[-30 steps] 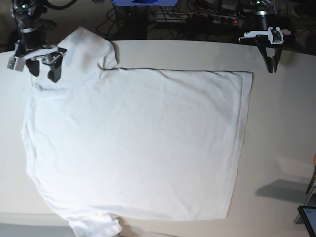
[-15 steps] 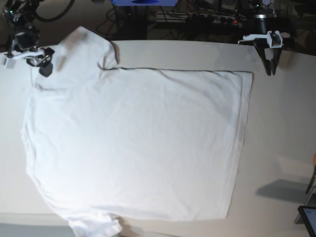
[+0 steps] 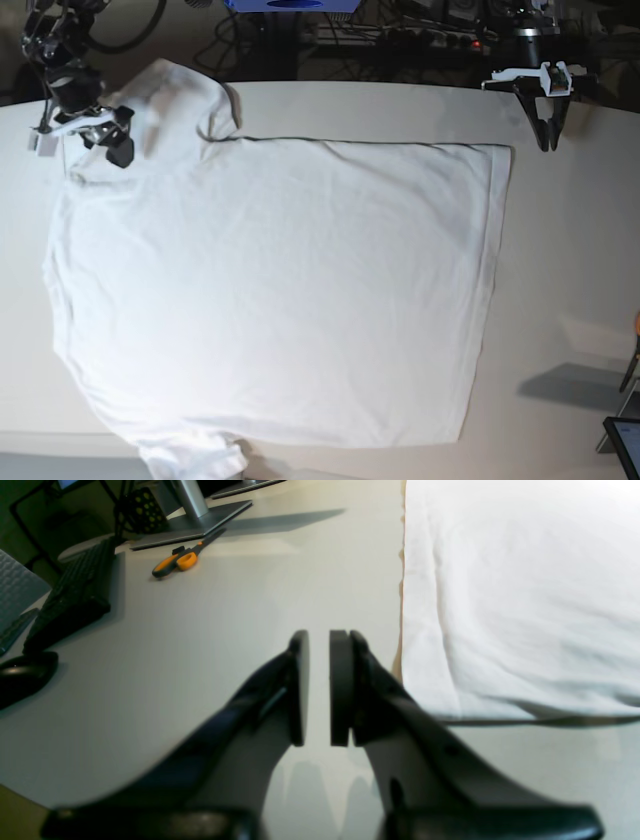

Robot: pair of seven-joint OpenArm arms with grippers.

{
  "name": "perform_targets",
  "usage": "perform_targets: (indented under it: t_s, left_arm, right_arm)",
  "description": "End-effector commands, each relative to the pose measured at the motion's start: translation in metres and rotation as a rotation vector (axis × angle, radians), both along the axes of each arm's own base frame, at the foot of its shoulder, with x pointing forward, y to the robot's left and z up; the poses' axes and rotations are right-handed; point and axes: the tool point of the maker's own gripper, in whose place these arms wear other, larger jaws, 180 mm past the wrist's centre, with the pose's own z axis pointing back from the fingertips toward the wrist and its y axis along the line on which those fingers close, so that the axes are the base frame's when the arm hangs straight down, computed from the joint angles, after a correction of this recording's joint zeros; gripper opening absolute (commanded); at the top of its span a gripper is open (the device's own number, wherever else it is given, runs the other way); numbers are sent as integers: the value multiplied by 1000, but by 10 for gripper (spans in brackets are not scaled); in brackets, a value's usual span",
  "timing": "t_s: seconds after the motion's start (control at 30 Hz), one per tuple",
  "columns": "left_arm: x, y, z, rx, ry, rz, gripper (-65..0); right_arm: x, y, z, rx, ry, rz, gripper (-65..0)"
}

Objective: Fold the T-shirt properly
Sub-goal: 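Grasp the shirt's shoulder edges with both grippers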

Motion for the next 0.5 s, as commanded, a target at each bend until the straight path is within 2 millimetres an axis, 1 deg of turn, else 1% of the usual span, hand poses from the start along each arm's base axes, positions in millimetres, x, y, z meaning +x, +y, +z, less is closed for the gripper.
perform_targets:
  t_s: [0.0,0.03,0.07,0.1,0.13,0.17,0.2,0.27,0.33,0.47]
  left_arm:
    - [0,2,9,13,-28,-6,-583]
    - [0,2,9,13,-27,-6,-579]
    - [0,3,7,9,-15,-2,-579]
    - [1,4,3,3,12,7,-578]
    - [1,6,-3,-6,45,16,-573]
    - [3,7,-6,-13,70,23,-548]
    - [6,7,-7,-27,83,34,-512]
    - [9,10,-7,-86,85,67,-440]
    - [12,9,-7,-185,77,80,-405]
    - [22,0,-4,-391,61,55,-401]
  right_arm:
    - [1,-1,2,-8,-3,6,-324]
    - [0,-1,1,-5,2,6,-360]
    - [-2,0,-2,4,10,5,-409]
    - [-1,0,-4,10,15,4,-466]
    - [-3,1,-9,20,25,1,-535]
    - [-4,1,-13,30,35,-3,-608]
    - [-7,2,-18,41,47,-7,-650]
    - [-10,3,-24,53,64,-11,-638]
    - [-12,3,-27,56,73,-13,-646]
    - [-12,3,-28,57,76,-13,-649]
